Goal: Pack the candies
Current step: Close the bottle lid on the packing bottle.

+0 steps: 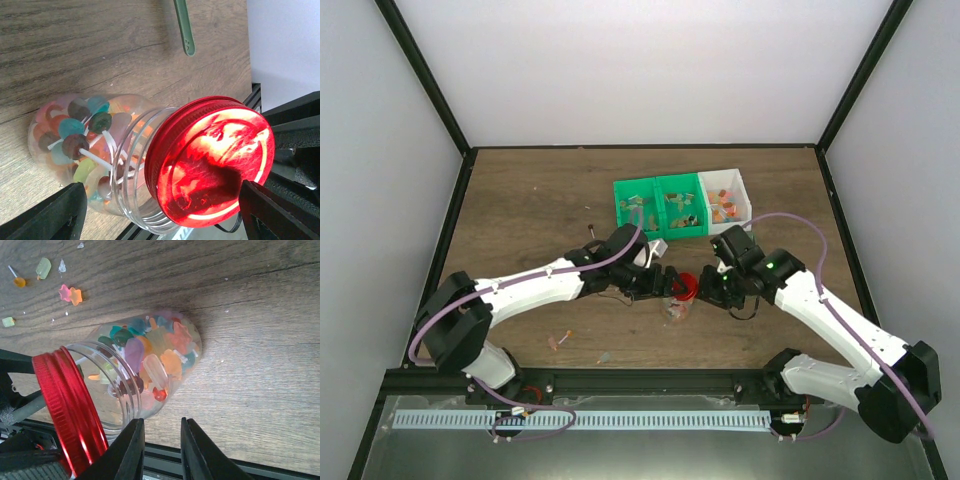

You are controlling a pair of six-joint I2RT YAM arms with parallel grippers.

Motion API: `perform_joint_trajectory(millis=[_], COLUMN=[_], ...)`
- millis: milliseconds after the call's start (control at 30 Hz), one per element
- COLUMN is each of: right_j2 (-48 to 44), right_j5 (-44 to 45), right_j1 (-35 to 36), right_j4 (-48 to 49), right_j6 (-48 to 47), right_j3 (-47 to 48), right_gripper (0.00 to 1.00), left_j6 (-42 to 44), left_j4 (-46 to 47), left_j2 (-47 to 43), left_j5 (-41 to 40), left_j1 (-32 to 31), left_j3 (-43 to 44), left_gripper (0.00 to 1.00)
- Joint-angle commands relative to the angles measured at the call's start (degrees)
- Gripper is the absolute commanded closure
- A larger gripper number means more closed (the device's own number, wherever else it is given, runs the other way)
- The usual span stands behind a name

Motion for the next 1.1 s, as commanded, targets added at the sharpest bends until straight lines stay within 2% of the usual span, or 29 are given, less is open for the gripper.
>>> perform_joint_trajectory(millis=[0,667,1067], right_j2=[-0.5,2.6,3.0], right_j5=[1.8,7.4,6.9], right_j1=[0.5,0.4,0.4], right_j4=[-1.7,-3.9,-2.7], right_j6=[0.0,-2.3,-2.4], right_j3=[0.9,4.4,4.4], right_gripper=[0.77,0.76,0.76], left_j6=[0.3,0.9,2.1], left_j4=[0.0,-1.4,-6.0], left_j2=[1.4,2.9,-2.6], left_j5=[0.1,-0.3,-5.5], left_j1=[-0.3,-0.4,-0.2], left_j3=[1.7,3.3,2.5], left_gripper=[0.15,0.15,0.15])
